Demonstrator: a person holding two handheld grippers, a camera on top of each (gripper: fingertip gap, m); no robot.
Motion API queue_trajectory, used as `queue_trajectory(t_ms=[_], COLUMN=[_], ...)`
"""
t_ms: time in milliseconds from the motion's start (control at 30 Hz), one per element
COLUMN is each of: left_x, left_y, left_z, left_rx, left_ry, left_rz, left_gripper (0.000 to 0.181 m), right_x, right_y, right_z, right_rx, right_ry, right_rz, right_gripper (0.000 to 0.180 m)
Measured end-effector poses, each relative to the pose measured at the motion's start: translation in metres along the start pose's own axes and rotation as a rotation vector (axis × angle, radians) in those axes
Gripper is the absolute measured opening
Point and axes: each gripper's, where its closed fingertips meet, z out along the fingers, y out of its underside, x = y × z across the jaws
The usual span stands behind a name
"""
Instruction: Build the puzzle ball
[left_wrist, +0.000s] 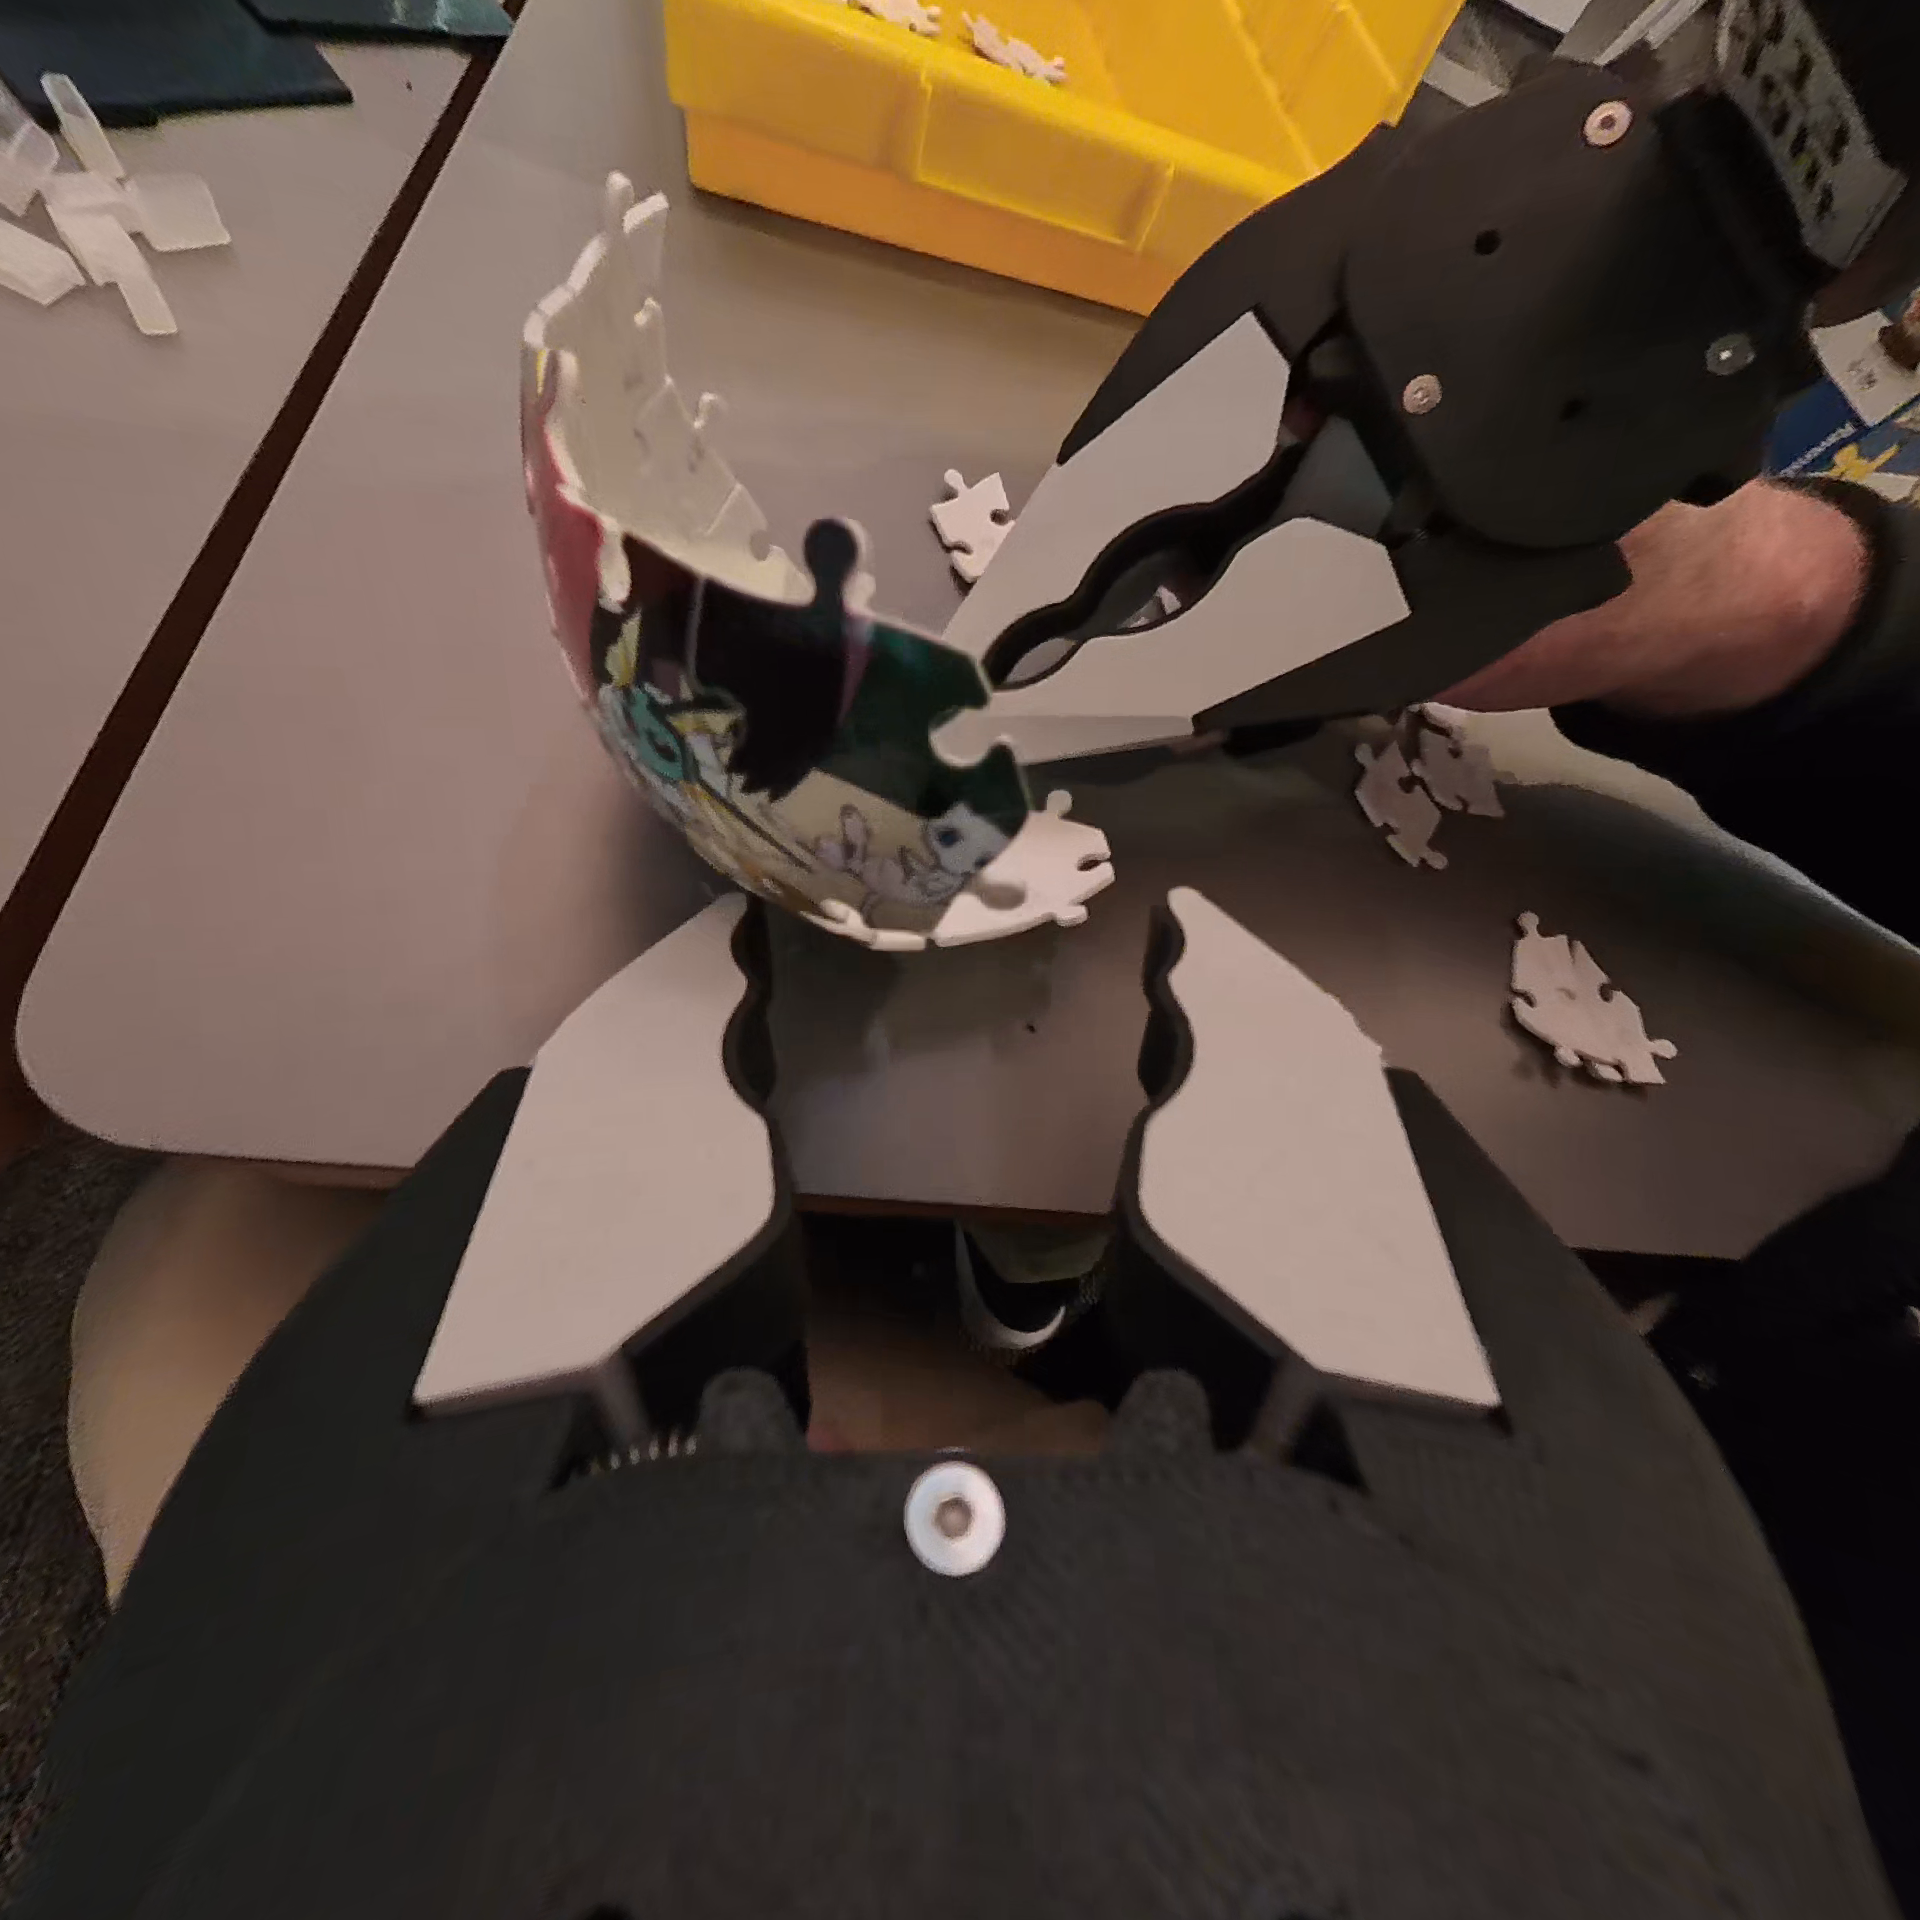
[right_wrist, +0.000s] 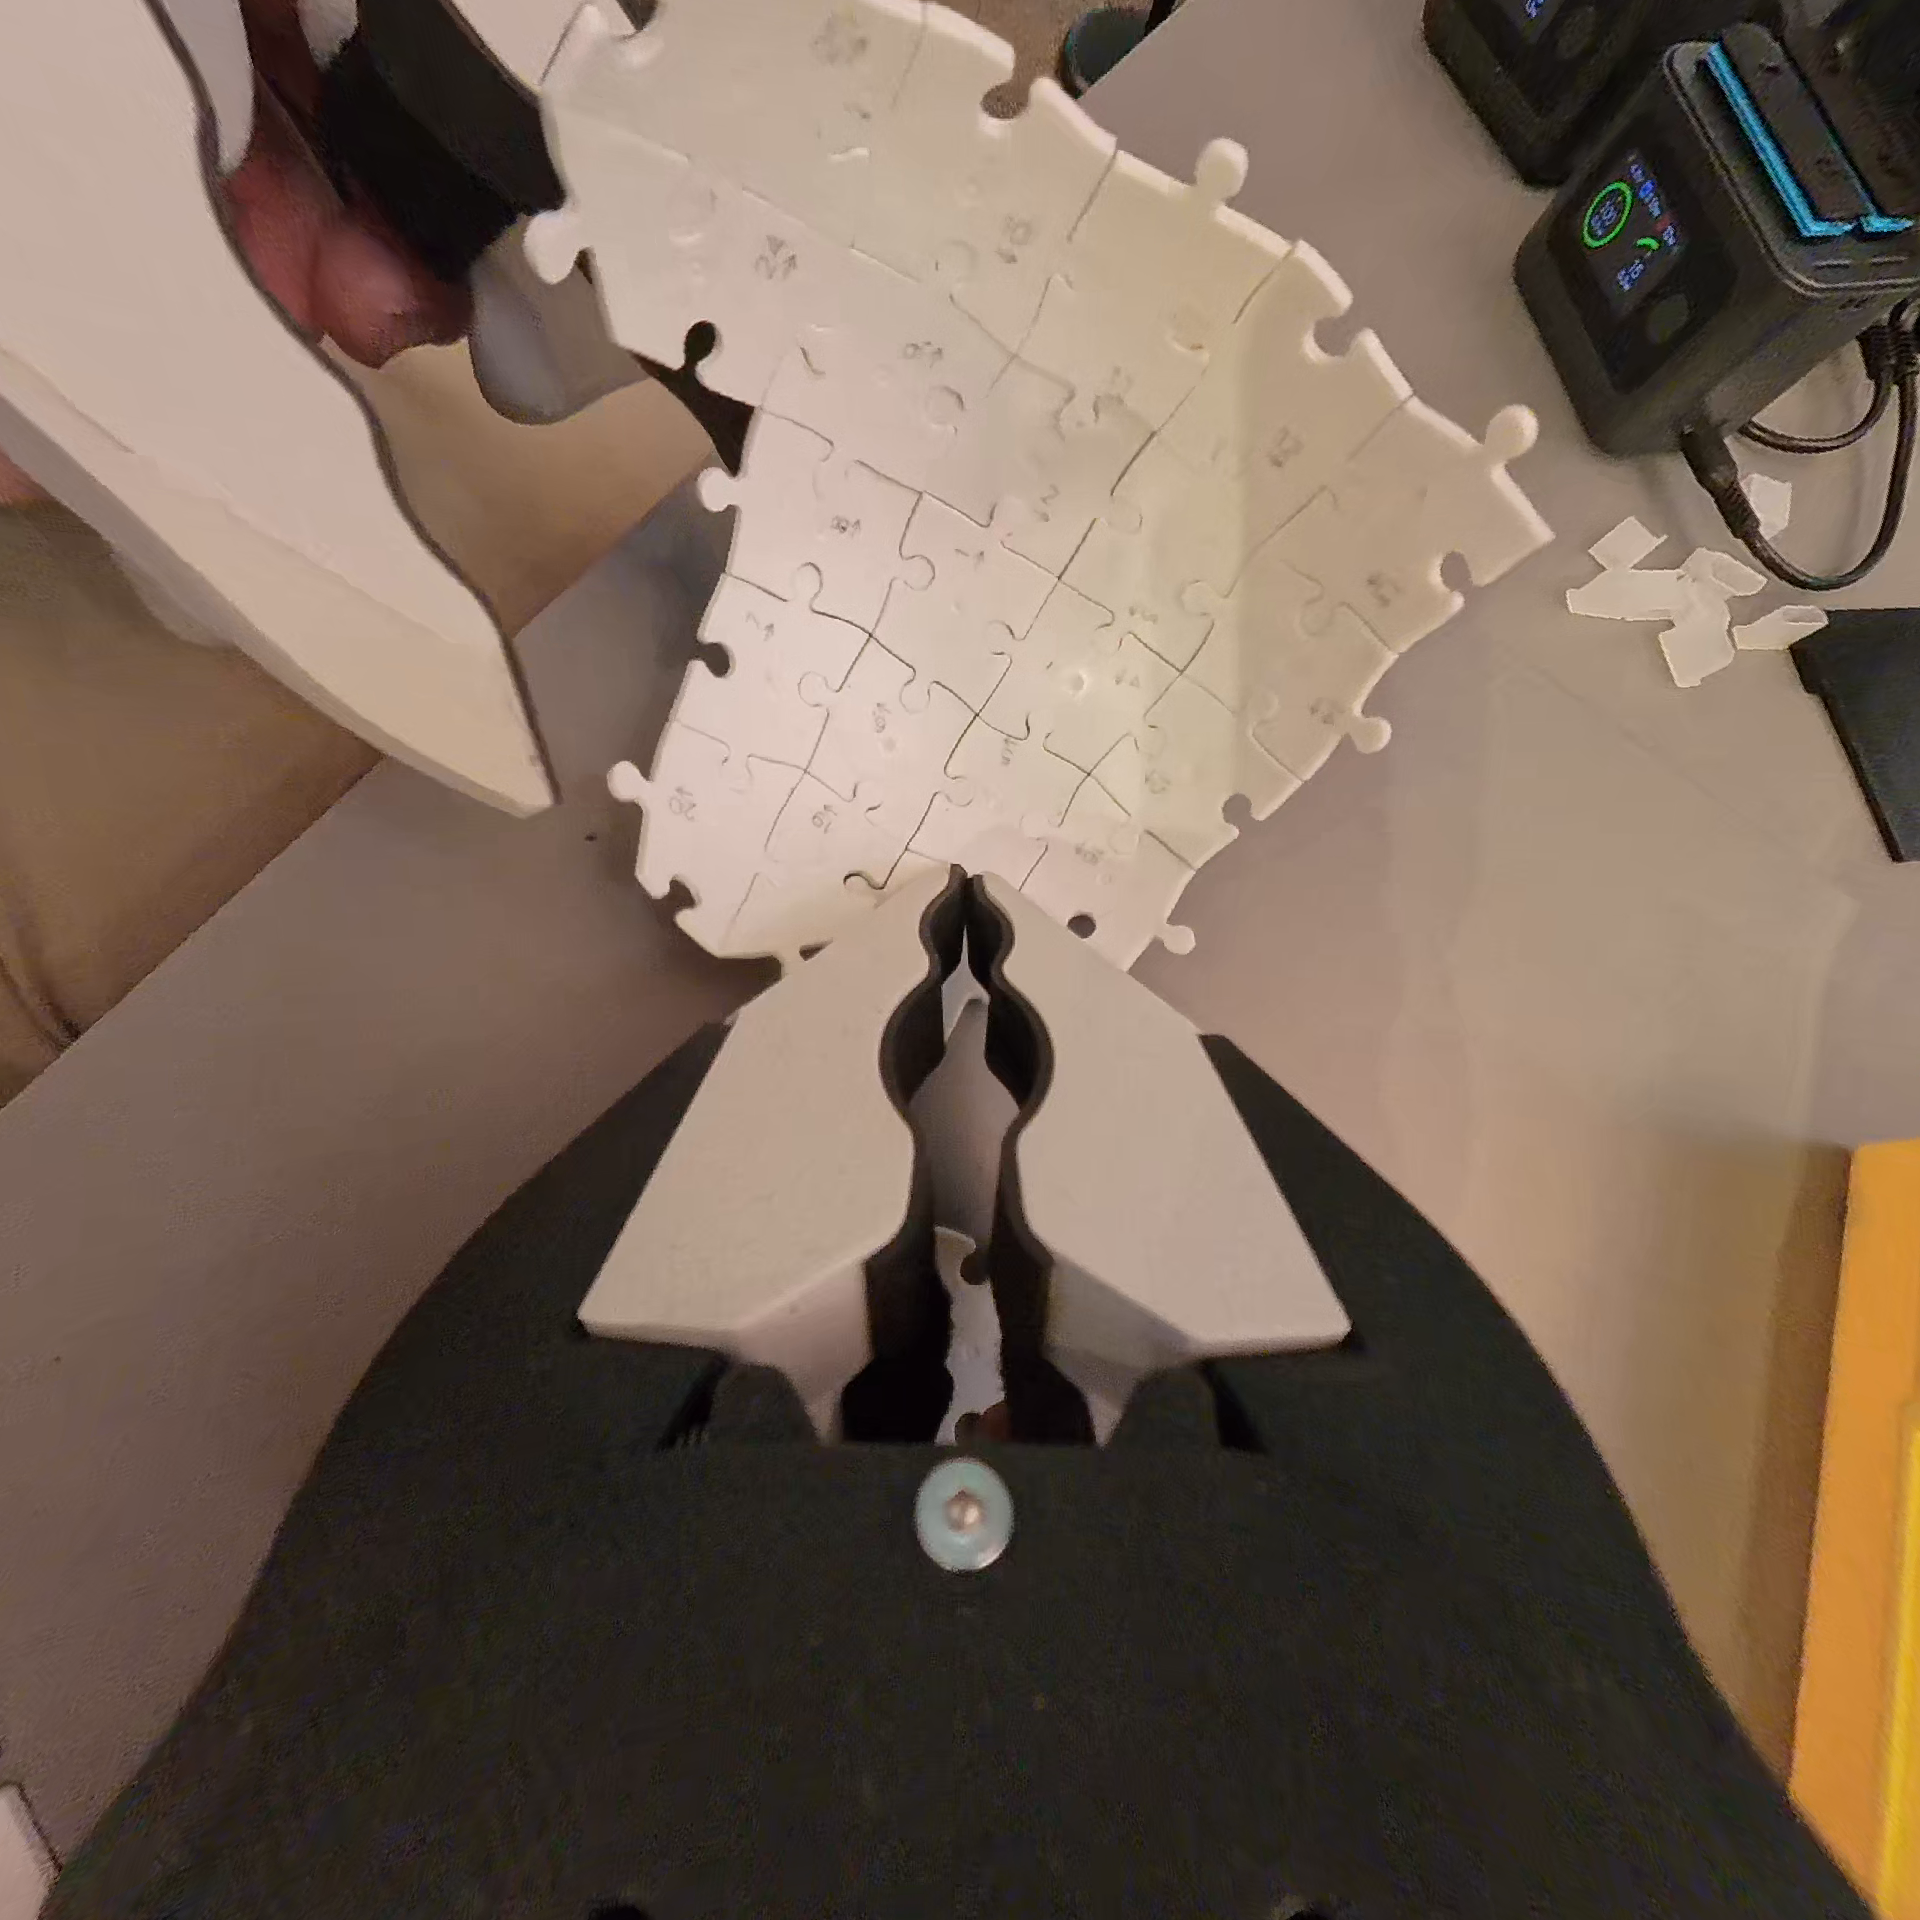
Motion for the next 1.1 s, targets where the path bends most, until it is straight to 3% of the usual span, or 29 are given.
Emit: queue_trajectory(t_ms=[1100], left_x=[-0.008], left_y=[-0.005], left_z=[0.012], left_rx=[0.124], left_ry=[0.0], left_rz=[-0.033], left_gripper=[0.054], right_x=[0.001], right_y=[0.005], right_z=[-0.007], right_rx=[-0.003], right_ry=[-0.019], right_rz=[0.056], right_gripper=[0.0])
